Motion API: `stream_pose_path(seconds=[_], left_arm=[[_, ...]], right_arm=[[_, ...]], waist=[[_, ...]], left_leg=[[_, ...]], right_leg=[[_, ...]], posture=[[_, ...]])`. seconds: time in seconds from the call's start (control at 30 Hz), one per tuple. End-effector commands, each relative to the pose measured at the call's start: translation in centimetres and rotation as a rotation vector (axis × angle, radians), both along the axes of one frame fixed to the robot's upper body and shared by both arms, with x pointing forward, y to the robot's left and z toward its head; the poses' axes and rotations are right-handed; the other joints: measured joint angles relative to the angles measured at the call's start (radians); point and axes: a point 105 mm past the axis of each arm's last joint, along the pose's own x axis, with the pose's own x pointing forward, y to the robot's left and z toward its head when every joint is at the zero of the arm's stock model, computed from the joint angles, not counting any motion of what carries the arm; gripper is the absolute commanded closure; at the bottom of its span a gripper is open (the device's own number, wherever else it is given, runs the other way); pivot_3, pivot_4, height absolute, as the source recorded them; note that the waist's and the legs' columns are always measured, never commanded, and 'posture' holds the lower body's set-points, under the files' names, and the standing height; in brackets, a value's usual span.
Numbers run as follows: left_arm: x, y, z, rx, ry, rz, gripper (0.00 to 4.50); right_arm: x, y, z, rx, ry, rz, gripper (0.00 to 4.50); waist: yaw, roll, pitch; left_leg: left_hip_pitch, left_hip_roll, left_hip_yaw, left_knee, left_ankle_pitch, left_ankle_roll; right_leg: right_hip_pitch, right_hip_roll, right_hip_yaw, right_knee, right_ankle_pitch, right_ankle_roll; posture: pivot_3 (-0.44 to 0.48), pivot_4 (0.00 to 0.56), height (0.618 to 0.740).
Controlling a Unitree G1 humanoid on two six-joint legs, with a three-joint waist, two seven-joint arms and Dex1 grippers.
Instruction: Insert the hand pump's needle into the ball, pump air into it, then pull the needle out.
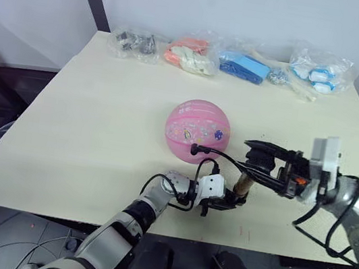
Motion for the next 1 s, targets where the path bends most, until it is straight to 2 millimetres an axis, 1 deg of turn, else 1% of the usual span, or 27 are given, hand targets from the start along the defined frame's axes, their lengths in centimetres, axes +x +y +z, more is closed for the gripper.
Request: stream_pose_path(seconds=[0.03,0.2,0.27,0.33,0.4,0.53,0.6,0.63,0.67,0.77,0.83,1.0], left_arm=[[-1.1,1.2,-2.5,0.094,0.066,-0.004,3.49],[-1.1,1.2,-2.4,0.095,0.066,-0.004,3.49],[-1.1,1.3,-2.4,0.095,0.067,-0.003,3.49],[-1.1,1.3,-2.5,0.096,0.067,-0.003,3.49],[-1.1,1.3,-2.5,0.096,0.067,-0.001,3.49],[-1.1,1.4,-2.5,0.097,0.069,-0.002,3.49],[-1.2,1.3,-2.5,0.096,0.069,-0.004,3.49],[-1.2,1.3,-2.6,0.096,0.069,-0.005,3.49],[-1.2,1.3,-2.6,0.096,0.069,-0.006,3.49],[-1.3,1.2,-2.6,0.096,0.069,-0.007,3.49],[-1.3,1.2,-2.6,0.096,0.069,-0.009,3.49],[-1.3,1.2,-2.6,0.097,0.069,-0.010,3.49]], right_arm=[[0.7,0.0,-4.9,-0.080,0.129,-0.066,2.65],[0.6,-0.2,-7.0,-0.106,0.148,-0.084,2.65],[0.6,-0.3,-7.1,-0.104,0.148,-0.088,2.65],[0.5,-0.4,-6.5,-0.097,0.135,-0.083,2.65],[0.4,-0.3,-4.9,-0.053,0.116,-0.069,2.65],[-0.4,-0.6,-0.7,0.002,0.060,0.000,2.65],[-0.8,-1.1,2.7,0.026,0.009,0.030,2.65],[-1.1,-1.3,4.2,0.032,-0.015,0.044,2.65],[-1.3,-1.5,5.3,0.037,-0.027,0.052,2.65],[-1.6,-1.8,7.4,0.051,-0.043,0.062,2.65],[-1.8,-1.9,8.7,0.058,-0.058,0.069,2.65],[-2.1,-2.2,10.6,0.066,-0.082,0.075,2.65]], waist=[[0.000,0.000,0.000],[0.000,0.000,-0.001],[0.000,0.000,-0.001],[0.000,0.001,-0.001],[0.000,0.001,-0.001],[0.001,0.001,0.000],[0.001,0.003,0.002],[0.000,0.007,0.005],[0.000,0.007,0.006],[0.003,0.004,0.008],[0.004,0.004,0.008],[0.002,0.004,0.009]], left_leg=[[0.000,0.000,0.000,0.000,0.000,0.000],[0.000,0.000,0.000,0.000,0.000,0.000],[0.000,0.000,0.000,0.000,0.000,0.000],[0.000,0.000,0.000,0.000,0.000,0.000],[0.000,0.000,0.000,0.000,0.000,0.000],[-0.001,0.000,-0.001,0.000,0.000,0.000],[-0.001,0.000,-0.002,0.000,0.000,0.000],[-0.002,0.000,-0.001,0.000,0.000,0.000],[-0.002,-0.001,0.000,0.000,0.000,0.000],[-0.003,-0.001,-0.002,0.000,0.000,0.000],[-0.003,-0.001,-0.003,0.000,0.000,0.000],[-0.003,-0.001,-0.001,0.000,0.000,0.000]], right_leg=[[0.000,0.000,0.000,0.000,0.000,0.000],[0.000,0.001,0.000,0.000,0.000,0.000],[0.000,0.001,0.000,0.000,0.000,0.000],[0.000,0.001,0.001,0.000,0.000,0.000],[0.000,0.001,0.001,0.000,0.000,0.000],[-0.001,0.001,0.001,0.000,0.000,-0.001],[-0.001,0.001,0.000,0.000,0.000,-0.001],[-0.001,0.001,0.000,0.000,0.000,-0.001],[-0.001,-0.001,0.002,0.000,0.000,-0.001],[-0.001,-0.001,0.000,0.000,0.000,-0.001],[-0.001,-0.001,-0.001,0.000,0.000,-0.001],[-0.001,-0.003,-0.001,0.000,0.000,-0.001]], posture=[[0.000,0.150,0.736],[0.000,0.150,0.736],[0.000,0.150,0.736],[0.000,0.150,0.736],[0.000,0.150,0.736],[0.000,0.150,0.736],[0.000,0.150,0.736],[0.000,0.150,0.736],[0.000,0.150,0.736],[0.000,0.150,0.736],[0.000,0.150,0.736],[0.000,0.150,0.736]])
